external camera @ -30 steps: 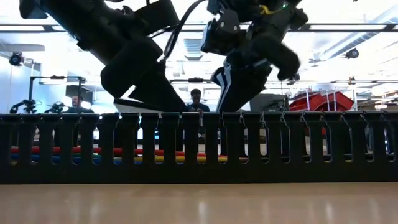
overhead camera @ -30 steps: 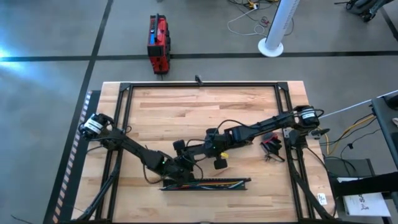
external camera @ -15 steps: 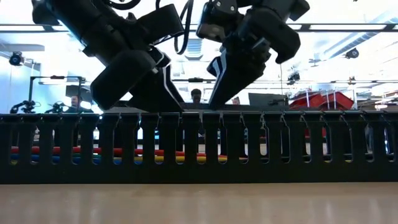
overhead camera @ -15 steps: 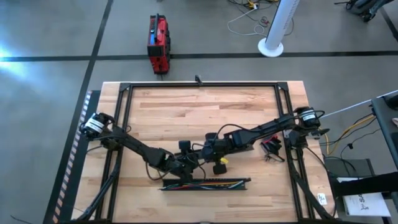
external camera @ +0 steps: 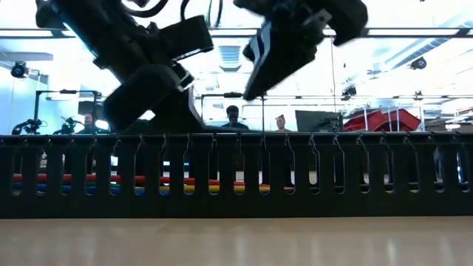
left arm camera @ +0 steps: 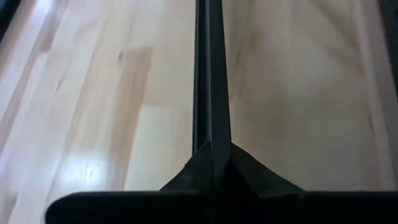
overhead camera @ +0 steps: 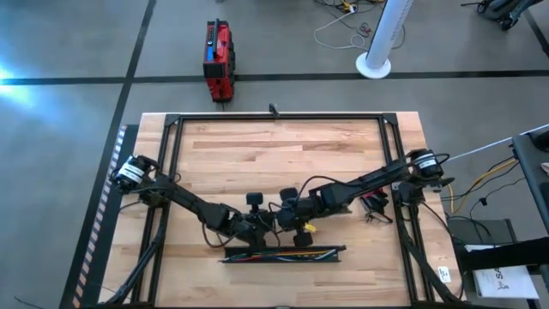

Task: Ziptie cables
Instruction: Close the cable duct using the cable lid

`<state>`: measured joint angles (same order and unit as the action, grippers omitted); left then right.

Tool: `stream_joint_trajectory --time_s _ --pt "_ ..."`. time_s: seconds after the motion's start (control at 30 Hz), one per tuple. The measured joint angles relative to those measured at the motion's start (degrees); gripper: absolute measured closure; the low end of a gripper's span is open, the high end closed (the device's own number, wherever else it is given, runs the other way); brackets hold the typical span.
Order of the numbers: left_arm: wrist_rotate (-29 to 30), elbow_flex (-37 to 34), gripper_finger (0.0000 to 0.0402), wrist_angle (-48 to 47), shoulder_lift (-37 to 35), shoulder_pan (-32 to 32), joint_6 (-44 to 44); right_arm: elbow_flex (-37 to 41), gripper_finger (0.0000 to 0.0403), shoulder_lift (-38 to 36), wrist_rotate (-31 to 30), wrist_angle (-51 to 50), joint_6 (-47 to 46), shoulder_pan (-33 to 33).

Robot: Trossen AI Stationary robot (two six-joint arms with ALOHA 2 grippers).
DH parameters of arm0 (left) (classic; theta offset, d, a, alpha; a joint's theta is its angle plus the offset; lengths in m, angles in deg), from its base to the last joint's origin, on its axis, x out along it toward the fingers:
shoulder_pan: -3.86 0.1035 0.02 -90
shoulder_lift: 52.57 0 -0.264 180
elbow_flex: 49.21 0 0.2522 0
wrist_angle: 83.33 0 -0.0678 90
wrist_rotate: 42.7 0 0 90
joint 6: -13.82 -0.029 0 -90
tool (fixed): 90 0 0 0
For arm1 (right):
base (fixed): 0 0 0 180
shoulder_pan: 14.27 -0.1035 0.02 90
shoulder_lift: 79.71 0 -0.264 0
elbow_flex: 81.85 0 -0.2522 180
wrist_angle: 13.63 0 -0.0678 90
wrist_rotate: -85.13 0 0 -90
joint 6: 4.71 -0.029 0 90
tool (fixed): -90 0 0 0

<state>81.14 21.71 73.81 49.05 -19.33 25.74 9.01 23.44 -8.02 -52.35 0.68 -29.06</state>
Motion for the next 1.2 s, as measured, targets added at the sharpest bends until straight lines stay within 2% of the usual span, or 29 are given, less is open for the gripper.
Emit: stream_joint_trajectory --time_s 0.23,0.37,0.43,0.6,0.73,0.8,0.9,1.0,1.2 --pt "-1.5 0.0 0.0398 -10.9 -4.6 0.1 10.7 -1.2 0.0336 -7.2 -20.6 -5.6 2.2 -8.4" --pt "-9.3 -0.1 0.0398 -10.8 -7.2 0.9 14.5 -0.9 0.0296 -10.2 -29.7 -5.2 1.9 -14.9" --pt "-14.5 -0.1 0.0398 -10.4 -8.0 2.0 18.4 -0.6 0.0278 -10.5 -31.2 -4.8 1.3 -18.2" --pt "-21.8 -0.1 0.0399 -9.9 -8.6 4.2 26.2 1.3 0.0254 -8.3 -33.2 4.7 0.3 -25.5" --pt "-27.9 -0.1 0.0400 -9.9 -8.7 6.5 28.1 3.3 0.0254 -2.5 -45.4 12.5 2.2 -29.1" --pt "-30.7 -0.1 0.0400 -9.3 -8.7 7.5 28.1 4.2 0.0258 0.2 -49.5 16.2 2.1 -29.3" --pt "-34.7 -0.1 0.0400 -7.5 -8.7 8.8 28.0 5.1 0.0262 4.4 -49.6 20.0 2.1 -28.1" --pt "-38.9 0.0 0.0401 -5.7 -8.7 9.4 27.6 5.2 0.0257 8.0 -49.0 19.8 3.2 -26.3" --pt "-45.1 0.1 0.0401 -1.9 -8.9 9.4 28.7 4.5 0.0205 10.2 -50.1 19.8 5.0 -22.7"
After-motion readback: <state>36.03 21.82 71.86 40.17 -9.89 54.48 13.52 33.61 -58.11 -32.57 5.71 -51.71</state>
